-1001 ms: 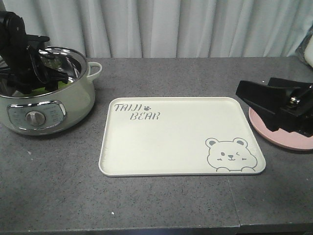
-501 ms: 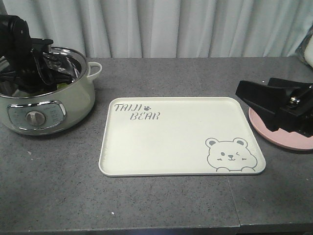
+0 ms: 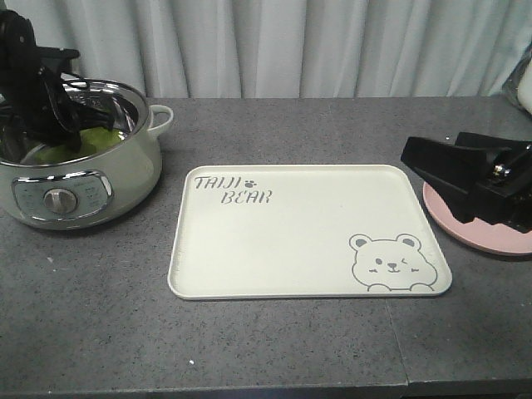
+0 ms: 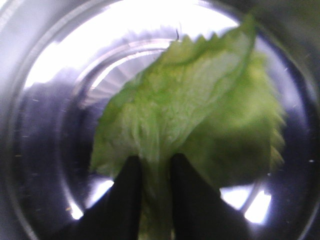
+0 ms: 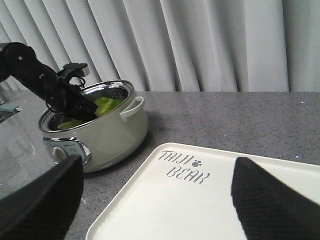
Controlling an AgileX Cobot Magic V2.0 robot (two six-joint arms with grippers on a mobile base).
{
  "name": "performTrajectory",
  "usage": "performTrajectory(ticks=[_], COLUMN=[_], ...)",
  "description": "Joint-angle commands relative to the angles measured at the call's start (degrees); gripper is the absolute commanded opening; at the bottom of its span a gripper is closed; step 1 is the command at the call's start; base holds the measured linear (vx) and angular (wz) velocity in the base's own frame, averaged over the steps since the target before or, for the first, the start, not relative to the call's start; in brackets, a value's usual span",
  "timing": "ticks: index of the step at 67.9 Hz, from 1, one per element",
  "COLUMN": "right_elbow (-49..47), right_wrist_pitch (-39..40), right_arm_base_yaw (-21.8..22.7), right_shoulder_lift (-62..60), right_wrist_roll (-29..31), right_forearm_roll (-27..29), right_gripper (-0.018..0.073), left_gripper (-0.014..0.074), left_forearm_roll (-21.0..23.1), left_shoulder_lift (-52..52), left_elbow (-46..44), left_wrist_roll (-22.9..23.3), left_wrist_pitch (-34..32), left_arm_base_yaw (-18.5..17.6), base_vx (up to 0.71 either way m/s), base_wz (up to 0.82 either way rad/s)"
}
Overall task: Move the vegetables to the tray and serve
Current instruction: 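Lift the lettuce leaf out of the pot toward the right gripper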
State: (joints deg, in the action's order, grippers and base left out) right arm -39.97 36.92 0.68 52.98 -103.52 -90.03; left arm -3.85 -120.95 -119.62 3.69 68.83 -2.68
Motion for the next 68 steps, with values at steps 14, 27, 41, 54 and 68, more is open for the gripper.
performTrajectory(ticks=[14,27,41,54,68], right_elbow=[-1.89,-1.89,-3.47,-11.2,-20.63], right_wrist_pitch=[-0.05,-0.05,0.8,5.75,14.11], right_arm_base_yaw=[-0.02,-0.02,-0.02,-0.02,-0.02], right_shoulder_lift=[-0.29,-0.29,1.46,7.85,17.19], right_wrist_roll=[-0.03,-0.09,-0.51,-0.57,-1.43], right_forearm_roll=[2.26,2.31,3.0,6.01,11.02], right_gripper=[0.0559,0.0559,0.0559,0.0559,0.0559], left_gripper=[-0.0007,-0.0007,-0.0007,-0.0007,-0.0007], left_forearm_roll=[-0.04,2.59,14.43,30.86,36.99], left_shoulder_lift=[10.84,15.88,21.12,22.56,22.49], left_elbow=[-1.24,-1.24,-1.24,-1.24,-1.24], left_wrist_roll=[0.21,0.21,-2.79,-9.05,-12.78], left_wrist_pitch=[-3.99,-5.51,-6.13,-5.11,-4.17], left_arm_base_yaw=[-0.13,-0.13,-0.61,-2.42,-8.05], base_vx=[0.0,0.0,0.0,0.0,0.0], base_wz=[0.0,0.0,0.0,0.0,0.0])
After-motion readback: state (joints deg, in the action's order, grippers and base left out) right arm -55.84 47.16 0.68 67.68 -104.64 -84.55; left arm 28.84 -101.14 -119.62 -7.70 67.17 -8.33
